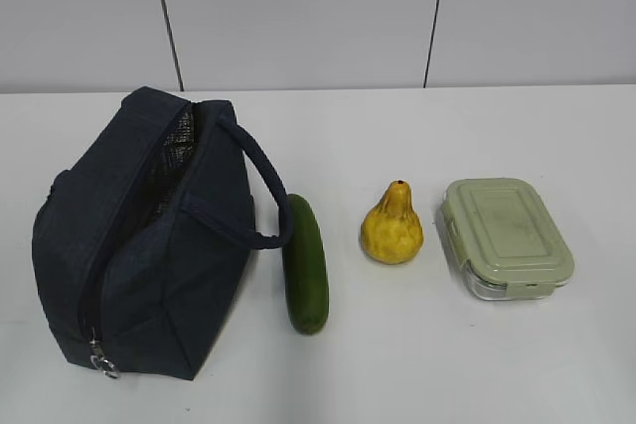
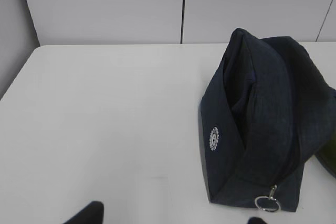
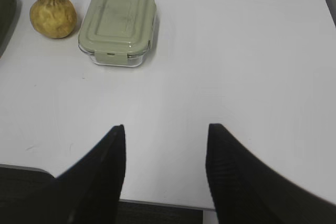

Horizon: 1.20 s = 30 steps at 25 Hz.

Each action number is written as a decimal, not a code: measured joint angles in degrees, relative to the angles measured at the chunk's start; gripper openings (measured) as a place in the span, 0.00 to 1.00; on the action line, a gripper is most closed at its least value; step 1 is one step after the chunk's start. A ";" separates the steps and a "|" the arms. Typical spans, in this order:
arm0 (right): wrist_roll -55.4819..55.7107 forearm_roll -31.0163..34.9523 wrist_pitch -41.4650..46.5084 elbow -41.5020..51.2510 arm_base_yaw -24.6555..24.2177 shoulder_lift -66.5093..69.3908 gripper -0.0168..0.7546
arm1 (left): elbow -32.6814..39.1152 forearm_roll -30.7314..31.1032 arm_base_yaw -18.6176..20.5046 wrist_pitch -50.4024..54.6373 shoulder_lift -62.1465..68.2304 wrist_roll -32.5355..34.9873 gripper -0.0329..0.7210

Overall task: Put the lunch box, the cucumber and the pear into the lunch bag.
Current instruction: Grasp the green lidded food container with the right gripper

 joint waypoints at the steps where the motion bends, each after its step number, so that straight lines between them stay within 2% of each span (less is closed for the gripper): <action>1: 0.00 0.00 0.00 0.00 0.00 0.00 0.53 | 0.00 0.00 0.00 0.00 0.00 0.00 0.66; 10: 0.00 0.00 0.00 0.00 0.00 0.00 0.53 | 0.00 0.00 0.00 0.00 0.00 0.00 0.66; 15: 2.41 2.26 -0.10 -0.31 0.00 0.47 0.53 | 0.00 0.00 0.00 0.00 0.00 0.00 0.66; 19: 2.85 2.85 -1.54 -1.60 0.00 6.55 0.54 | 0.00 0.00 0.00 0.00 0.00 0.00 0.66; 25: 6.14 2.85 -8.53 -4.73 0.00 17.89 0.67 | 0.00 0.00 0.00 0.00 0.00 0.00 0.66; 30: 6.89 2.85 -11.96 -8.95 0.00 27.63 0.69 | 0.00 0.00 0.00 0.00 0.00 0.00 0.66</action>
